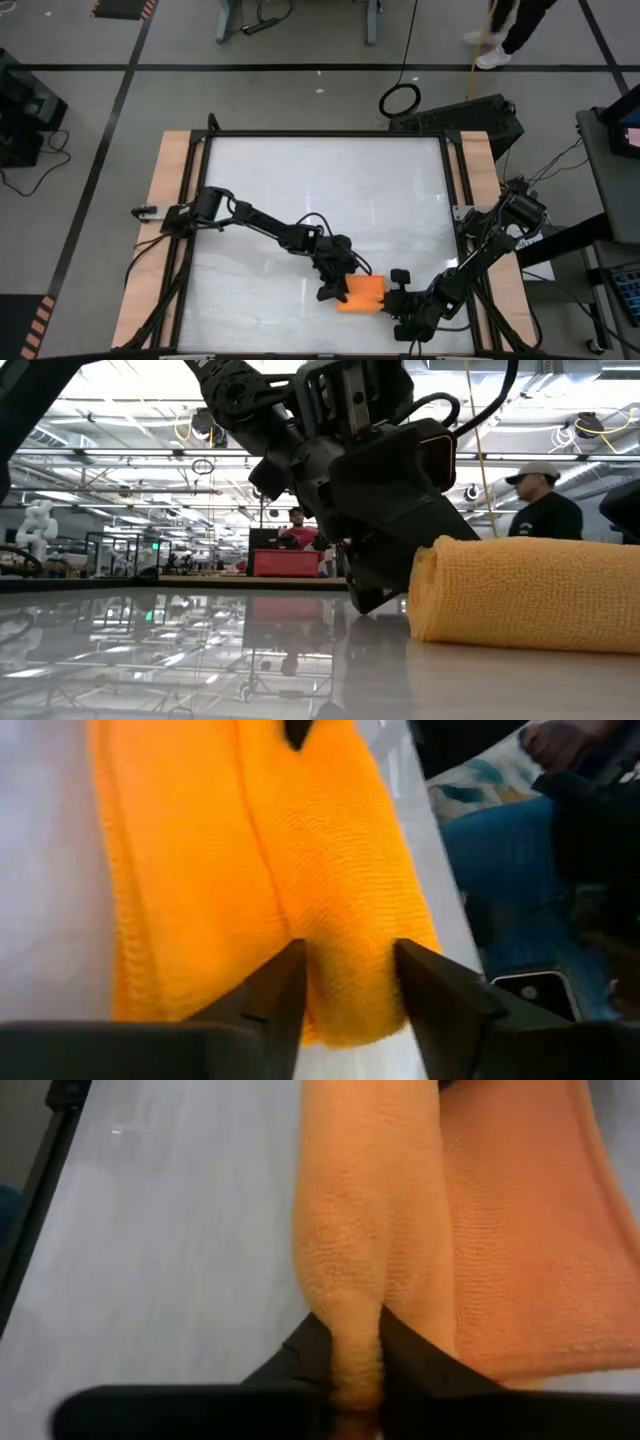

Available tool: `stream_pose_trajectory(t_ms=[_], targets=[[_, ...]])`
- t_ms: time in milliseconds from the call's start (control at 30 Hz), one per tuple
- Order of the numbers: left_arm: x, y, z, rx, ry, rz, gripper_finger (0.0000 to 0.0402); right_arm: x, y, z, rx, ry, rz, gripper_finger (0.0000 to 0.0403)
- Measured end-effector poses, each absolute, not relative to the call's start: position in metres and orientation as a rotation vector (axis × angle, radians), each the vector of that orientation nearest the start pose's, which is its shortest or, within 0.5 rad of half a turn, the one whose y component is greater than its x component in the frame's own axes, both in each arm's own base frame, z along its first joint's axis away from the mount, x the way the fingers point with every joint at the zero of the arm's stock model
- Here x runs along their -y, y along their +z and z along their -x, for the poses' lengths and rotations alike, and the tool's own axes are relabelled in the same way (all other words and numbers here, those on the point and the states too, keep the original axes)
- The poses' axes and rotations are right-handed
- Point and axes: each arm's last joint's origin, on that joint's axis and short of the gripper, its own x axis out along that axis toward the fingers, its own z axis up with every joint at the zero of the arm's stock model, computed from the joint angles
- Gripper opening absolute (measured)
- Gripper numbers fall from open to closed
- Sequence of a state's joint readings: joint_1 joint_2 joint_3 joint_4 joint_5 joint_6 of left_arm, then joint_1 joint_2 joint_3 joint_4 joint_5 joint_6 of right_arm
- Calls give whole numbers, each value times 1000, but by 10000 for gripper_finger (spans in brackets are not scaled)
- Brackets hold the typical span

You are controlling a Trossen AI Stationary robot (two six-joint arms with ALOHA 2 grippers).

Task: Roll towel
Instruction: Roll the orange microfiber cloth

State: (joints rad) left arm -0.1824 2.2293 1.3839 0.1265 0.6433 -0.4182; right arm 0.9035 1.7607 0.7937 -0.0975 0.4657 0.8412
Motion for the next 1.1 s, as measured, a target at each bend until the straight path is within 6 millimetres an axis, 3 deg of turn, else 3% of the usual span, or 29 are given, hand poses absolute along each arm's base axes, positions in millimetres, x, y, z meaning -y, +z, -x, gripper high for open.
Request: stream_pose_trajectory(t_ms=[100, 267, 500, 767, 900, 1100], targets=[[99, 118, -447, -871, -618, 493, 183, -231, 113, -198, -906, 9, -137, 12], [102, 147, -441, -858, -572, 284, 191, -231, 113, -198, -916, -11, -203, 25], [129, 171, -430, -761, -598, 25, 192, -232, 114, -198, -927, 0, -251, 17], [168, 171, -417, -713, -579, -250, 192, -232, 114, -198, -931, -23, -302, 15], [179, 172, -414, -675, -542, -350, 192, -232, 114, -198, -931, -28, -315, 15], [183, 163, -417, -661, -548, -351, 196, -232, 114, -198, -931, -34, -326, 14]])
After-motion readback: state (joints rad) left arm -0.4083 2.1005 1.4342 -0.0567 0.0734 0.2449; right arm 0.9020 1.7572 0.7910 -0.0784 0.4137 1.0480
